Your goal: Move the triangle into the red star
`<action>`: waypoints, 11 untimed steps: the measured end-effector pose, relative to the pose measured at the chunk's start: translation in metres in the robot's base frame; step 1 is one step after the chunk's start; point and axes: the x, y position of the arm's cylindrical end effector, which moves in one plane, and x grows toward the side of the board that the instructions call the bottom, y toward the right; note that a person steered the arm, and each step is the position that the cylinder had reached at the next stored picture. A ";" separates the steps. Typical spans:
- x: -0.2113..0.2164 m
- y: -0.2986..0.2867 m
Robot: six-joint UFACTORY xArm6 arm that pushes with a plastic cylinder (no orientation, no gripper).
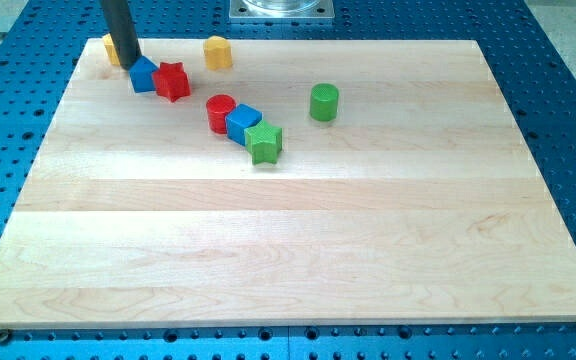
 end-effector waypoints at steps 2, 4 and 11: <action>0.101 -0.014; 0.212 0.000; 0.346 0.107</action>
